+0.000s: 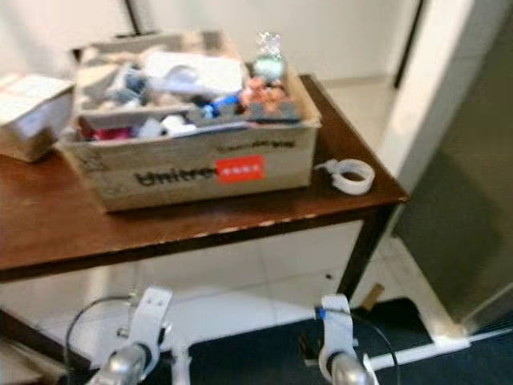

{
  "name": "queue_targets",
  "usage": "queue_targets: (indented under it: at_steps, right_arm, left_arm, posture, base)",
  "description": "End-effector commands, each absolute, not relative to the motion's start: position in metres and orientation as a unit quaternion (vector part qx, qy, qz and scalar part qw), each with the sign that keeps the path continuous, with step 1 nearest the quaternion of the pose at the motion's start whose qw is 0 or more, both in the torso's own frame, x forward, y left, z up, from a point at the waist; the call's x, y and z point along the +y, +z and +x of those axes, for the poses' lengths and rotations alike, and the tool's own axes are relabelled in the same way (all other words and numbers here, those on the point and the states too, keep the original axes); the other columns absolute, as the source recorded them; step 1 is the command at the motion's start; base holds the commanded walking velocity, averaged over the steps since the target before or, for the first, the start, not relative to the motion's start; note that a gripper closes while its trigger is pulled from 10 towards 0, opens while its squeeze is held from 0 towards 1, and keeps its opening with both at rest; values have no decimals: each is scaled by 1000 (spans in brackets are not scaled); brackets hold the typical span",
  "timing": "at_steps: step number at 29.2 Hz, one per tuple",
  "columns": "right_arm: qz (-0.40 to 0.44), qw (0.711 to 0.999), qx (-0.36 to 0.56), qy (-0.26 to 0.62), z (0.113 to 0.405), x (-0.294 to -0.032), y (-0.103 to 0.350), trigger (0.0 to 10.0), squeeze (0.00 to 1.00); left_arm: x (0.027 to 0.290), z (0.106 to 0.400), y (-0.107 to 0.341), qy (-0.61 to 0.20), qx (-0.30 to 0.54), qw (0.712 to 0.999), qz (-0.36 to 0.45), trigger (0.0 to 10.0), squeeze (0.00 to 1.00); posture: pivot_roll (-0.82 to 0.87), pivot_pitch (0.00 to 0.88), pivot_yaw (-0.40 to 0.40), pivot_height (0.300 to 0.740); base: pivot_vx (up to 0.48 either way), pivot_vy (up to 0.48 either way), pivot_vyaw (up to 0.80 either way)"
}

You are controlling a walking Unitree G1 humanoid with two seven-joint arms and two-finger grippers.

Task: Picking trash to rubbish bin

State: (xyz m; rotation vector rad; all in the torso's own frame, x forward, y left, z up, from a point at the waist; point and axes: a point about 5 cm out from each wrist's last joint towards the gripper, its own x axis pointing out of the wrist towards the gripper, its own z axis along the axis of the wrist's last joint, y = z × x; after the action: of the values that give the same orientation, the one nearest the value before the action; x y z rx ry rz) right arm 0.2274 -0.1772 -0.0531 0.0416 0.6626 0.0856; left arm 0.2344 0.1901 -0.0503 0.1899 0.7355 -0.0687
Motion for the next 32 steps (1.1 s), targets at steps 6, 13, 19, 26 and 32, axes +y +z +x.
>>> queue_targets:
  at_steps: [6,13,19,26,32]
  right_arm:
    - [21,941,335,48,224,-173,-56,10000,0]
    - [21,940,336,48,223,-172,-57,10000,0]
    - [25,939,341,30,223,-176,-57,10000,0]
    - [27,938,345,26,222,-177,-58,10000,0]
    - [28,937,346,28,221,-176,-59,10000,0]
  left_arm:
    - [193,228,-55,-33,376,922,90,10000,0]
    - [193,230,-53,-32,371,924,89,10000,0]
    - [193,231,-53,-33,372,924,86,10000,0]
    - [191,230,-53,-40,374,923,84,10000,0]
    - [190,229,-54,-42,376,923,74,10000,0]
  posture:
    - [50,136,-13,740]
    - [50,137,-8,740]
    - [49,138,-8,740]
    - [49,141,-9,740]
    - [47,143,-9,740]
  base:
    - [0,0,800]
    - [0,0,800]
    - [0,0,200]
    - [0,0,0]
    - [0,0,0]
